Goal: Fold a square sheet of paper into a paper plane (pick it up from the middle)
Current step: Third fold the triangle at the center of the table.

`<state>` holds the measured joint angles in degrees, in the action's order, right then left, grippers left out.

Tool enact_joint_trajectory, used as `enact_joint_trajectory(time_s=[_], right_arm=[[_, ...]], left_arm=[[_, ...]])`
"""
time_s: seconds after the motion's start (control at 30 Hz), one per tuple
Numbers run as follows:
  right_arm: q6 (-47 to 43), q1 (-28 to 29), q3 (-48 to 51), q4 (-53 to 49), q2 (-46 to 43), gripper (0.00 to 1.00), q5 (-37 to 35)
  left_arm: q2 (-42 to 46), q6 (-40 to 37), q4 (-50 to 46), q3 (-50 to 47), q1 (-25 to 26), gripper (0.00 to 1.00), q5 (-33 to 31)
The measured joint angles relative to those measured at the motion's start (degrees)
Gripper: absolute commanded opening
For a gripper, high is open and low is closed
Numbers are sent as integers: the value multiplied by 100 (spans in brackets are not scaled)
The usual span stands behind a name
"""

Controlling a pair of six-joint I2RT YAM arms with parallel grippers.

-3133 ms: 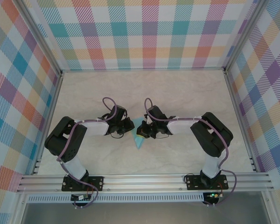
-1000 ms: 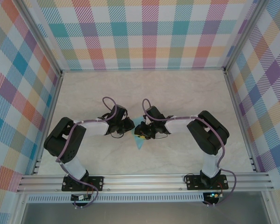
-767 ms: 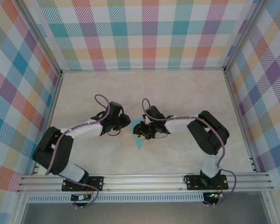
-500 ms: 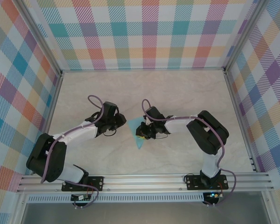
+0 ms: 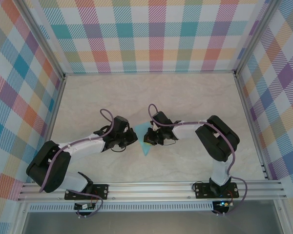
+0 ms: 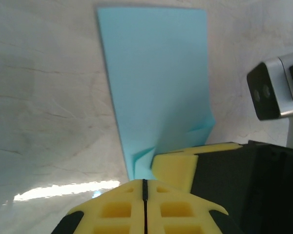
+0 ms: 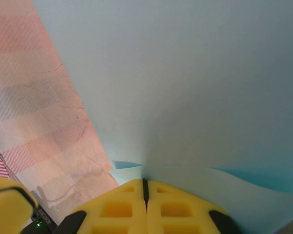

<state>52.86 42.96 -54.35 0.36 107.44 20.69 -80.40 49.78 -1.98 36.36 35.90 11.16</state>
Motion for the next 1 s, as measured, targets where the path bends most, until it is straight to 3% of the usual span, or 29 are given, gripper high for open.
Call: enact_joint_trajectory(time_s=[0.3,1.0], right_arm=[[0,0,0,0,0,3,0],[-24,0,278,216,-205,3,-55]], left_arm=[[-809,61,256,136,227,0,125],[-1172,98,341,348,234,0,-59]])
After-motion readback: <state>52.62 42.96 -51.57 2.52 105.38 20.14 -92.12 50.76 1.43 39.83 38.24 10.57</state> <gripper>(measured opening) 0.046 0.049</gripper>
